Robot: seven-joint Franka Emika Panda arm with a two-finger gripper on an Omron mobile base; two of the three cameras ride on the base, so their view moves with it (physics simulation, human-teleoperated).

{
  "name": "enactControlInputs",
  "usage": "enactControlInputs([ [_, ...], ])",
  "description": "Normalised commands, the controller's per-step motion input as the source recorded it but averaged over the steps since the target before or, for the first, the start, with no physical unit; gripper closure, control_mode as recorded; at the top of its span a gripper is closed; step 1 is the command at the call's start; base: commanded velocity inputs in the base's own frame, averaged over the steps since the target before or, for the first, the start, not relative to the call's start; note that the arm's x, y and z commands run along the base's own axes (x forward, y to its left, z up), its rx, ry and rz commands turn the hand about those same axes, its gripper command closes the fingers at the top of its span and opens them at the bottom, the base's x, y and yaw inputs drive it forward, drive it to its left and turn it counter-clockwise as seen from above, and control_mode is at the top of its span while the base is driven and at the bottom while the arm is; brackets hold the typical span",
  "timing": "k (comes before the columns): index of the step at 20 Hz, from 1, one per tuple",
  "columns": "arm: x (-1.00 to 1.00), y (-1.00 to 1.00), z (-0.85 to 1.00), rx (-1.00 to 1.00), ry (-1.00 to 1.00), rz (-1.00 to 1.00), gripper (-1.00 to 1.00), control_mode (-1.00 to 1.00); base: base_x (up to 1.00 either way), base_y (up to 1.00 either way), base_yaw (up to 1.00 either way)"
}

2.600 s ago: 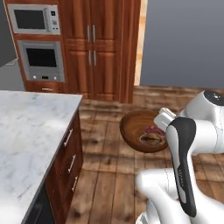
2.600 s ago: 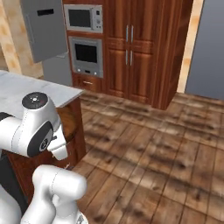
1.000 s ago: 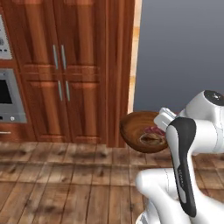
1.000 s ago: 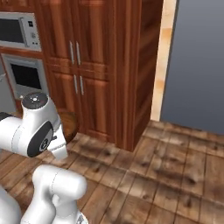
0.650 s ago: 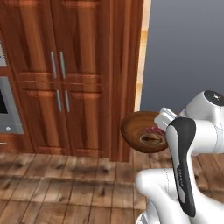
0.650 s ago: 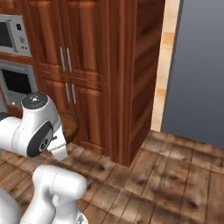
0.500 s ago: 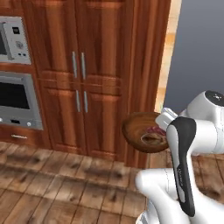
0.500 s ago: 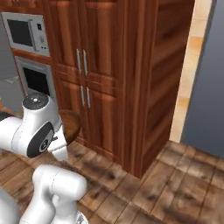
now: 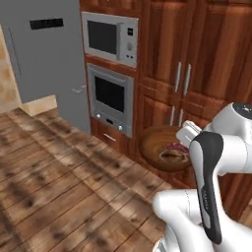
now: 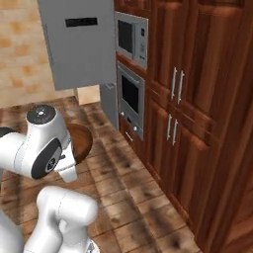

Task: Place the bowl with the limes on the top shelf of the fridge. Place the bowl with the steak and chicken drumstick on the second highest shelf of the fridge.

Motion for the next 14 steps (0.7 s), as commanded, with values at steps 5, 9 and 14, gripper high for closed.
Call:
enactControlInputs([
  [5,0.00,0.00,0.00,0.00,0.00,0.00,1.00,1.00,1.00,0.19,0.66],
  [9,0.00,0.00,0.00,0.00,0.00,0.00,1.00,1.00,1.00,0.31,0.58],
  [14,0.00,0.00,0.00,0.00,0.00,0.00,1.00,1.00,1.00,0.39,0.51],
])
